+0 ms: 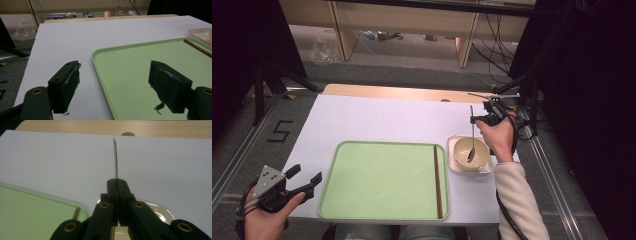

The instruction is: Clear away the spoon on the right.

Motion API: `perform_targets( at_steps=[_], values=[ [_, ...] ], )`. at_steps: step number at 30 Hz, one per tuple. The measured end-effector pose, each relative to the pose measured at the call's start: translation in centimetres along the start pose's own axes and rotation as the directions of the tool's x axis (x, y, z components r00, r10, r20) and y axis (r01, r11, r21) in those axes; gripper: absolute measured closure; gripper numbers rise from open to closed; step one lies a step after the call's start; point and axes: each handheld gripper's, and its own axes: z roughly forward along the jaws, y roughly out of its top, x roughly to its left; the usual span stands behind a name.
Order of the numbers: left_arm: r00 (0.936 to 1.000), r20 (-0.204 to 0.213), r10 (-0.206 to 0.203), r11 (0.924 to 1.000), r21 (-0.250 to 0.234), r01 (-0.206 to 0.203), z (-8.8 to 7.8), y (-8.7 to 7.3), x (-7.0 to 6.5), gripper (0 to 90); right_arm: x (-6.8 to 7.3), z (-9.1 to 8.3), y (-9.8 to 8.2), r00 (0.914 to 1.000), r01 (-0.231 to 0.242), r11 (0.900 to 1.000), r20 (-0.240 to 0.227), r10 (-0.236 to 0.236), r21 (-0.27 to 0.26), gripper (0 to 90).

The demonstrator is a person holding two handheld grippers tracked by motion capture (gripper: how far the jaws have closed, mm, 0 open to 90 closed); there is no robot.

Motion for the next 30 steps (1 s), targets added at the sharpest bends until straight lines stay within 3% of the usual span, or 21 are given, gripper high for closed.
perform_targets(
  at_steps=[1,3,4,5,6,10,18,20,24,25,29,30],
  values=[
    [1.0000,0.000,0.001,1.0000,0.000,-0.001,0.0,0.0,0.0,24.3,0.1,0.0,0.0,1.0000,0.008,1.000,-0.002,-0.008,-0.022,90.0],
    [1.0000,0.000,0.001,1.0000,0.000,-0.001,0.0,0.0,0.0,24.3,0.3,-0.4,0.2,0.9999,0.000,1.000,-0.017,0.000,-0.006,90.0],
    [1.0000,0.000,0.000,1.0000,0.000,0.000,0.0,0.0,0.0,24.4,0.2,-0.4,0.2,0.9993,0.036,0.999,-0.013,-0.036,-0.013,90.0],
    [1.0000,0.000,0.000,1.0000,0.000,0.000,0.0,0.0,0.0,24.4,0.3,-0.4,0.2,0.9994,0.034,0.999,-0.010,-0.034,-0.016,90.0],
    [1.0000,0.000,0.000,1.0000,0.000,0.000,0.0,0.0,0.0,24.3,0.6,-0.4,0.2,0.9996,0.012,1.000,-0.026,-0.013,-0.014,90.0],
    [1.0000,-0.001,0.003,1.0000,0.001,-0.003,0.0,0.0,0.0,24.4,1.0,-0.3,0.1,0.9993,-0.003,1.000,-0.038,0.003,0.007,90.0],
    [1.0000,0.000,0.003,1.0000,-0.002,-0.003,0.0,0.0,0.0,24.4,1.9,-0.1,0.0,0.9978,-0.005,0.999,-0.066,0.008,0.037,90.0],
    [1.0000,0.001,0.002,1.0000,-0.005,-0.002,0.0,0.0,0.0,24.4,2.5,0.0,-0.1,0.9956,-0.057,0.996,-0.071,0.061,0.066,90.0],
    [1.0000,0.001,0.000,1.0000,-0.001,0.000,0.0,0.0,0.0,24.4,2.8,0.3,-0.2,0.9954,-0.048,0.995,-0.078,0.055,0.088,90.0],
    [1.0000,-0.001,0.000,1.0000,0.002,0.000,-0.1,0.0,0.0,24.4,3.0,0.3,-0.1,0.9941,-0.065,0.993,-0.081,0.073,0.101,90.0],
    [1.0000,-0.001,0.000,1.0000,0.003,0.000,-0.1,0.0,0.0,24.4,3.3,0.6,-0.3,0.9962,-0.034,0.995,-0.076,0.042,0.099,90.0],
    [1.0000,-0.001,0.000,1.0000,0.003,0.000,-0.1,0.0,0.0,24.4,3.5,0.5,-0.2,0.9943,-0.048,0.992,-0.089,0.059,0.113,90.0]
  ],
)
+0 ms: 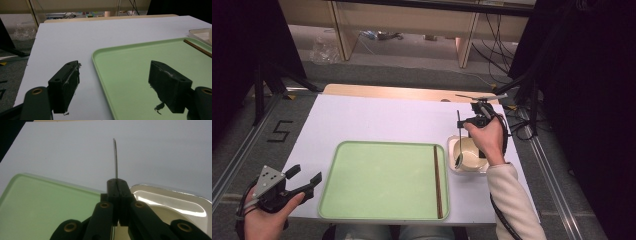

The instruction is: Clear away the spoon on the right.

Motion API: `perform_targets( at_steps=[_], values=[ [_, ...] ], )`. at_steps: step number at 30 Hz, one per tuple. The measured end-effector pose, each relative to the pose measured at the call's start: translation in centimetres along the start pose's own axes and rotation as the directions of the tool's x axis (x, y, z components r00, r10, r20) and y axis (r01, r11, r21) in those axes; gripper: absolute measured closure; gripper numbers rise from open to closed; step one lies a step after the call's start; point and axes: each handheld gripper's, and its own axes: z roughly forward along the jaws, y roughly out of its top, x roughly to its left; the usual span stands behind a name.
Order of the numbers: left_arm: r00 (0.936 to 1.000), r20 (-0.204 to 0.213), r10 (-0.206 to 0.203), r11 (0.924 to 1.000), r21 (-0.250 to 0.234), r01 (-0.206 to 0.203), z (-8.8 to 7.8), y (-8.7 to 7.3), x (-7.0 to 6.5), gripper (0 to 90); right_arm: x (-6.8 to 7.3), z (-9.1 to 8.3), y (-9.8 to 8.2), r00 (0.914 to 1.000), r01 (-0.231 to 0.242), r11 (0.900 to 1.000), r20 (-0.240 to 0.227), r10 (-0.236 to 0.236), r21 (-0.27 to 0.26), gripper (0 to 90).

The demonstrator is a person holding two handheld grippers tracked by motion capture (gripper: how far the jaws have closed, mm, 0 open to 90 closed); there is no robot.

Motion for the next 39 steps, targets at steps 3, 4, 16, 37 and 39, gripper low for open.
perform_targets(
  at_steps=[3,4,16,37,39],
  values=[
    [1.0000,0.000,-0.001,1.0000,-0.001,0.001,0.0,0.0,0.0,24.4,0.2,0.3,-0.1,0.9997,0.025,1.000,-0.004,-0.025,-0.002,90.0],
    [1.0000,0.000,-0.002,1.0000,-0.001,0.002,0.0,0.0,0.0,24.4,0.3,0.4,-0.2,0.9997,0.025,1.000,-0.005,-0.025,-0.002,90.0],
    [1.0000,0.001,-0.005,1.0000,-0.008,0.005,0.0,0.0,0.0,24.4,1.4,1.0,-0.5,0.9998,-0.003,0.998,-0.022,0.004,0.058,90.0],
    [1.0000,-0.001,-0.008,1.0000,-0.002,0.008,0.0,0.0,0.0,24.4,3.0,2.2,-1.0,0.9992,0.005,0.993,-0.041,0.000,0.119,90.0],
    [1.0000,-0.001,-0.008,1.0000,-0.002,0.008,0.0,0.0,0.0,24.4,3.0,2.4,-1.1,0.9988,0.009,0.995,-0.049,-0.004,0.102,90.0]
  ],
)
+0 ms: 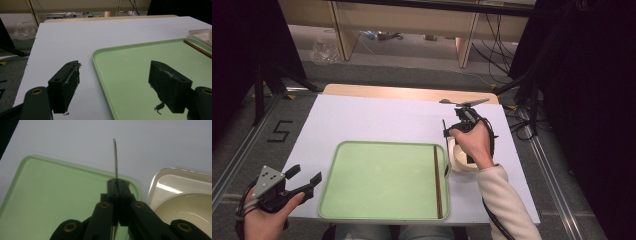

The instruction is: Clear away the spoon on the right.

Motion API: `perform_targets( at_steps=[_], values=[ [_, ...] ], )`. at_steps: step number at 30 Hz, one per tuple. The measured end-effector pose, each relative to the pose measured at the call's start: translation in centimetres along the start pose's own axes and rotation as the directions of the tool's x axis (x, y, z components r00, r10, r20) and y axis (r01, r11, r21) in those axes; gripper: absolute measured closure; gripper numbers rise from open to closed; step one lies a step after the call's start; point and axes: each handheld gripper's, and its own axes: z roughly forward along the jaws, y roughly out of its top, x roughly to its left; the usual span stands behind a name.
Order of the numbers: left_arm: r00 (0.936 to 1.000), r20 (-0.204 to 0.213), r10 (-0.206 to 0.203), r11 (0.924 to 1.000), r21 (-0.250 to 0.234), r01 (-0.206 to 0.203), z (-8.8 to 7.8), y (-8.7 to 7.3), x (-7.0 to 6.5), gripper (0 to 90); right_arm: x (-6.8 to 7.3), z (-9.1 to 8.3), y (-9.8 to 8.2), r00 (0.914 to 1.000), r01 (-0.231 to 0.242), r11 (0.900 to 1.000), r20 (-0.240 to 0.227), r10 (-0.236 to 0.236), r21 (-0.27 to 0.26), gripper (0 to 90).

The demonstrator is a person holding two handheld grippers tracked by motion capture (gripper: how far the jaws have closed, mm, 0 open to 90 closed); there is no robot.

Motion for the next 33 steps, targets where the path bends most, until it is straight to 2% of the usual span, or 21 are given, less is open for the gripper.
perform_targets(
  at_steps=[1,3,4,5,7,8,9,10,11,12,13,14,17,21,23,25,27,28,29,30,33],
  values=[
    [1.0000,0.000,0.000,1.0000,0.000,0.000,0.0,0.0,0.0,24.4,0.3,-0.1,0.0,0.9995,-0.030,0.999,-0.004,0.030,0.042,90.0],
    [1.0000,0.001,0.000,1.0000,0.000,0.000,0.0,0.0,0.0,24.4,0.3,0.0,0.0,0.9997,-0.023,0.999,-0.003,0.023,0.038,90.0],
    [1.0000,0.001,0.000,1.0000,0.000,0.000,0.0,0.0,0.0,24.4,0.1,0.3,-0.1,0.9996,0.030,0.999,-0.003,-0.030,0.012,90.0],
    [1.0000,0.001,0.000,1.0000,0.000,0.000,0.0,0.0,0.0,24.4,0.2,0.4,-0.1,0.9997,0.025,1.000,-0.004,-0.024,0.015,90.0],
    [1.0000,0.000,0.000,1.0000,0.000,0.000,0.0,0.0,0.0,24.4,0.7,0.3,-0.1,0.9995,-0.031,0.998,0.003,0.031,0.054,90.0],
    [1.0000,0.000,0.000,1.0000,0.000,0.000,0.0,0.0,0.0,24.4,0.5,0.4,-0.1,1.0000,-0.006,0.998,-0.005,0.006,0.056,90.0],
    [1.0000,0.000,-0.001,1.0000,0.000,0.001,0.0,0.0,0.0,24.4,0.7,0.4,-0.1,0.9995,-0.028,0.997,-0.009,0.029,0.066,90.0],
    [1.0000,0.001,0.000,1.0000,0.000,0.000,0.0,0.0,0.0,24.4,0.6,0.6,-0.2,1.0000,0.001,0.998,0.003,-0.002,0.056,90.0],
    [1.0000,0.000,0.000,1.0000,0.001,0.000,0.0,0.0,0.0,24.4,0.9,0.6,-0.2,0.9995,-0.031,0.996,-0.006,0.032,0.079,90.0],
    [1.0000,0.000,0.000,1.0000,0.001,0.000,0.0,0.0,0.0,24.4,0.8,0.7,-0.2,0.9999,-0.016,0.997,-0.005,0.017,0.081,90.0],
    [1.0000,-0.001,0.000,1.0000,0.000,0.000,0.0,0.0,0.0,24.4,1.1,0.7,-0.2,0.9985,-0.053,0.994,-0.006,0.054,0.092,90.0],
    [1.0000,-0.001,0.000,1.0000,0.000,0.000,0.0,0.0,0.0,24.4,1.0,0.9,-0.3,0.9996,-0.028,0.995,-0.001,0.028,0.093,90.0],
    [1.0000,-0.001,0.000,1.0000,0.000,0.000,0.0,0.0,0.0,24.4,1.1,1.5,-0.4,1.0000,-0.004,0.996,0.006,0.003,0.090,90.0],
    [1.0000,-0.001,0.000,1.0000,0.001,0.000,0.0,0.0,0.0,24.4,1.4,1.7,-0.4,0.9998,-0.018,0.995,0.007,0.017,0.101,90.0],
    [1.0000,-0.001,0.000,1.0000,0.001,0.000,0.0,0.0,0.0,24.4,1.6,1.7,-0.5,0.9988,-0.049,0.991,0.008,0.048,0.122,90.0],
    [1.0000,-0.001,0.000,1.0000,0.001,0.000,0.0,0.0,0.0,24.4,1.4,2.0,-0.5,1.0000,0.004,0.994,0.002,-0.004,0.110,90.0],
    [1.0000,-0.002,0.001,1.0000,0.001,-0.001,0.0,0.0,0.0,24.4,1.5,2.0,-0.5,0.9999,-0.015,0.992,0.008,0.014,0.123,90.0],
    [1.0000,-0.001,0.001,1.0000,0.001,-0.001,0.0,0.0,0.0,24.4,1.5,2.2,-0.6,1.0000,-0.006,0.992,0.001,0.006,0.122,90.0],
    [1.0000,-0.001,0.002,1.0000,0.002,-0.002,0.0,0.0,0.0,24.4,1.8,2.2,-0.6,0.9989,-0.047,0.990,0.008,0.046,0.135,90.0],
    [1.0000,0.000,0.002,1.0000,0.002,-0.002,0.0,0.0,0.0,24.4,1.8,2.3,-0.6,0.9995,-0.031,0.990,0.002,0.031,0.135,90.0],
    [1.0000,-0.002,0.001,1.0000,0.001,-0.001,0.0,0.0,0.0,24.4,2.0,2.5,-0.7,0.9993,-0.037,0.989,-0.003,0.037,0.147,90.0]
  ],
)
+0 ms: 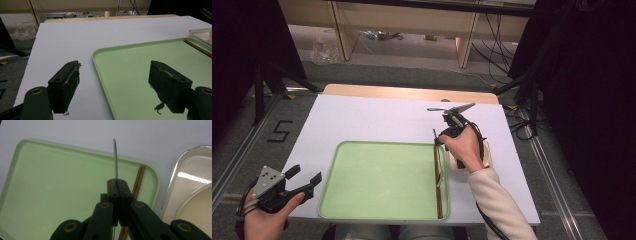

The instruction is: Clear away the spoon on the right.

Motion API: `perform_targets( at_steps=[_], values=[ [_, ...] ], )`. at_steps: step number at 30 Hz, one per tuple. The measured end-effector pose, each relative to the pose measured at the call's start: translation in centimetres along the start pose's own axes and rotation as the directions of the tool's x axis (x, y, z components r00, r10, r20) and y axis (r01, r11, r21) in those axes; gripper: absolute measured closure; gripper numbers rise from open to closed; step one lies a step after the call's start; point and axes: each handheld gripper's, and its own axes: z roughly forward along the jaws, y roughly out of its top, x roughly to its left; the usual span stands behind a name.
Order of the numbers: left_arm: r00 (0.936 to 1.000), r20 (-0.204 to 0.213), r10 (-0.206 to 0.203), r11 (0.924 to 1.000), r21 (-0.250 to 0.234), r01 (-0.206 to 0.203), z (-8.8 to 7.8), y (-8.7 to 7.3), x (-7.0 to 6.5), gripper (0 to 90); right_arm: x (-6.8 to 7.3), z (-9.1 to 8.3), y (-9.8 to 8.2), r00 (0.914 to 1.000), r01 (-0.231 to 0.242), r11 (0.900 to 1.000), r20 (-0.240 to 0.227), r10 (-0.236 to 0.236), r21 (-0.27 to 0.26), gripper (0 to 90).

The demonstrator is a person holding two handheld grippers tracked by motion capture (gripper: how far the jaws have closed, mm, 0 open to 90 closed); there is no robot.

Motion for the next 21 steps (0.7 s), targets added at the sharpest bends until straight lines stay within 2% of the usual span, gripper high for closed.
perform_targets(
  at_steps=[3,4,5,6,8,9,11,12,15,17,19,20,21],
  values=[
    [1.0000,0.001,0.000,1.0000,0.001,0.000,0.0,0.0,0.0,24.4,0.1,0.3,0.0,1.0000,0.006,1.000,0.006,-0.006,0.006,90.0],
    [1.0000,0.000,0.000,1.0000,0.001,0.000,0.0,0.0,0.0,24.4,0.2,0.3,0.0,0.9999,-0.006,1.000,0.010,0.006,0.018,90.0],
    [1.0000,0.000,0.000,1.0000,0.000,0.000,0.0,0.0,0.0,24.4,-0.1,0.5,0.0,0.9992,0.040,0.999,0.009,-0.040,0.002,90.0],
    [1.0000,0.001,0.000,1.0000,0.001,0.000,0.0,0.0,0.0,24.4,0.0,0.5,-0.1,0.9998,0.021,1.000,0.005,-0.021,0.008,90.0],
    [1.0000,0.001,0.000,1.0000,0.001,0.000,0.0,0.0,0.0,24.4,0.0,0.7,-0.1,0.9986,0.051,0.999,0.015,-0.051,0.005,90.0],
    [1.0000,0.001,0.000,1.0000,0.001,0.000,0.0,0.0,0.0,24.4,0.3,0.7,-0.1,0.9997,0.020,1.000,0.013,-0.020,0.016,90.0],
    [1.0000,0.002,0.002,1.0000,0.002,-0.002,0.0,0.0,0.0,24.4,0.4,0.8,-0.2,0.9997,0.020,1.000,0.015,-0.020,0.022,90.0],
    [1.0000,0.002,0.002,1.0000,0.003,-0.002,0.0,0.0,0.0,24.4,0.2,1.0,-0.1,0.9984,0.054,0.998,0.014,-0.054,0.018,90.0],
    [1.0000,0.002,0.001,1.0000,0.002,-0.001,0.0,0.0,0.0,24.4,0.5,1.1,-0.2,0.9995,0.024,0.999,0.019,-0.025,0.033,90.0],
    [1.0000,0.001,0.001,1.0000,0.002,-0.001,0.0,0.0,0.0,24.4,0.4,1.3,-0.3,0.9986,0.049,0.998,0.020,-0.050,0.030,90.0],
    [1.0000,0.001,0.001,1.0000,0.002,-0.001,0.0,0.0,0.0,24.4,0.7,1.4,-0.3,0.9989,0.041,0.998,0.022,-0.042,0.039,90.0],
    [1.0000,0.001,0.001,1.0000,0.002,-0.001,0.0,0.0,0.0,24.4,1.1,1.3,-0.3,0.9997,-0.012,0.997,0.022,0.010,0.072,90.0],
    [1.0000,0.002,0.002,1.0000,0.003,-0.002,0.0,0.0,0.0,24.4,1.1,1.4,-0.4,0.9996,-0.013,0.997,0.026,0.011,0.072,90.0]
  ],
)
